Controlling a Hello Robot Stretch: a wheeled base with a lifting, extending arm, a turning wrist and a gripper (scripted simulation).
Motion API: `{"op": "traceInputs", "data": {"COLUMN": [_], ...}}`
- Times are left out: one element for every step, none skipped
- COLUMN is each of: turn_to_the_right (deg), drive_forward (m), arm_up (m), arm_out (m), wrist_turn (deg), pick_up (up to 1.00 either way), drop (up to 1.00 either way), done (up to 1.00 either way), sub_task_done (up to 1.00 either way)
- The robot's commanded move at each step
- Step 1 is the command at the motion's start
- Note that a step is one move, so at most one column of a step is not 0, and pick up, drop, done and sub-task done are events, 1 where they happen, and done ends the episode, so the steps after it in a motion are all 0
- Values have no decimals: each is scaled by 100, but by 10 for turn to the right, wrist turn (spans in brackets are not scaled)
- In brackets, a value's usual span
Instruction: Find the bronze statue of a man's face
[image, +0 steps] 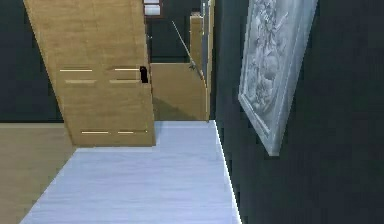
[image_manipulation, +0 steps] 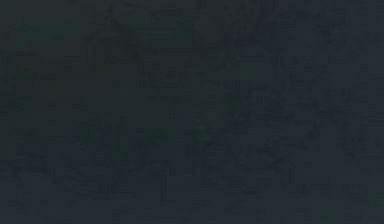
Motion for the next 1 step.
{"op": "traceInputs", "data": {"turn_to_the_right": [-60], "drive_forward": [0], "arm_up": [0], "arm_out": [0], "wrist_turn": [0], "pick_up": [0], "drop": [0], "done": [0], "sub_task_done": [0]}}
